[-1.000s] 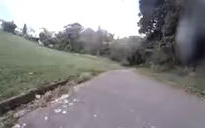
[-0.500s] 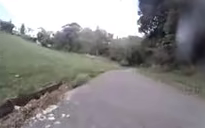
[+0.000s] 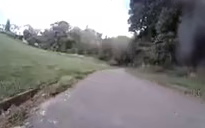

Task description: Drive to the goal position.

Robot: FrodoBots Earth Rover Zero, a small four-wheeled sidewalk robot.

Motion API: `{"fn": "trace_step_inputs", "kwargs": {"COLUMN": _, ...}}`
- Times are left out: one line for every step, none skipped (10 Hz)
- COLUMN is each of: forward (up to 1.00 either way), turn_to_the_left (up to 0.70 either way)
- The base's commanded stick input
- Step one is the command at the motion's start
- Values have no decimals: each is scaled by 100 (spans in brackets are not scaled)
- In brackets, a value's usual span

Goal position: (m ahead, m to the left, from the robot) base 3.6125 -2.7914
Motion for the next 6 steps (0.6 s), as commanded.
{"fn": "trace_step_inputs", "kwargs": {"forward": 100, "turn_to_the_left": 0}}
{"fn": "trace_step_inputs", "kwargs": {"forward": 100, "turn_to_the_left": 0}}
{"fn": "trace_step_inputs", "kwargs": {"forward": 100, "turn_to_the_left": 0}}
{"fn": "trace_step_inputs", "kwargs": {"forward": 100, "turn_to_the_left": 0}}
{"fn": "trace_step_inputs", "kwargs": {"forward": 100, "turn_to_the_left": 0}}
{"fn": "trace_step_inputs", "kwargs": {"forward": 100, "turn_to_the_left": 0}}
